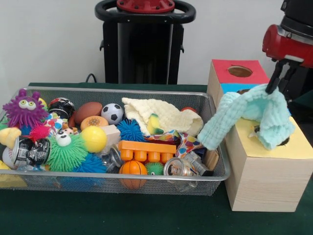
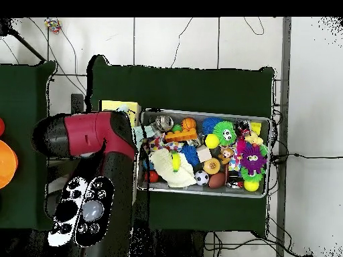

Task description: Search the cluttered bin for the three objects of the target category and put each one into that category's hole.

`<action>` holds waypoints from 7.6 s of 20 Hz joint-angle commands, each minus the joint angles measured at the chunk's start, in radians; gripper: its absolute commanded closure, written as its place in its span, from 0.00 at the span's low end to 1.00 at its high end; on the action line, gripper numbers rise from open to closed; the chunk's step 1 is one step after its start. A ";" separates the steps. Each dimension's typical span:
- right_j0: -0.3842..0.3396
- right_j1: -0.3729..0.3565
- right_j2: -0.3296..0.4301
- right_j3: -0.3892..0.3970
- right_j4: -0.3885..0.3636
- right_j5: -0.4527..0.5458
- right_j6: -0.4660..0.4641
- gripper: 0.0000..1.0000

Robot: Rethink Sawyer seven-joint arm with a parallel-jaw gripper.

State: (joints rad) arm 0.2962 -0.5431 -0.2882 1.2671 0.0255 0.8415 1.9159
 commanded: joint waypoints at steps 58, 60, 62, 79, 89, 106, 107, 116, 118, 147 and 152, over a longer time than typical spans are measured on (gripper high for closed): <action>-0.064 0.131 0.080 0.010 0.015 -0.074 0.126 1.00; -0.067 0.130 0.082 0.006 0.014 -0.068 0.119 1.00; -0.079 0.118 0.089 0.015 0.013 -0.064 0.098 1.00; -0.231 -0.086 0.190 0.360 -0.037 -0.285 -0.019 1.00; -0.391 -0.168 0.283 0.501 -0.109 -0.370 -0.123 1.00; -0.645 -0.236 0.463 0.557 -0.282 -0.340 -0.197 1.00; -0.656 -0.238 0.471 0.561 -0.293 -0.343 -0.199 1.00; -0.810 -0.220 0.616 0.605 -0.342 -0.357 -0.212 1.00; -0.815 -0.222 0.624 0.612 -0.357 -0.359 -0.187 1.00; -1.283 -0.199 0.977 0.808 -0.472 -0.318 -0.261 1.00; -1.379 -0.249 1.021 0.783 -0.493 -0.217 -0.327 1.00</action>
State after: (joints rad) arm -1.0017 -0.7725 0.6048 2.0306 -0.4135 0.4771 1.9073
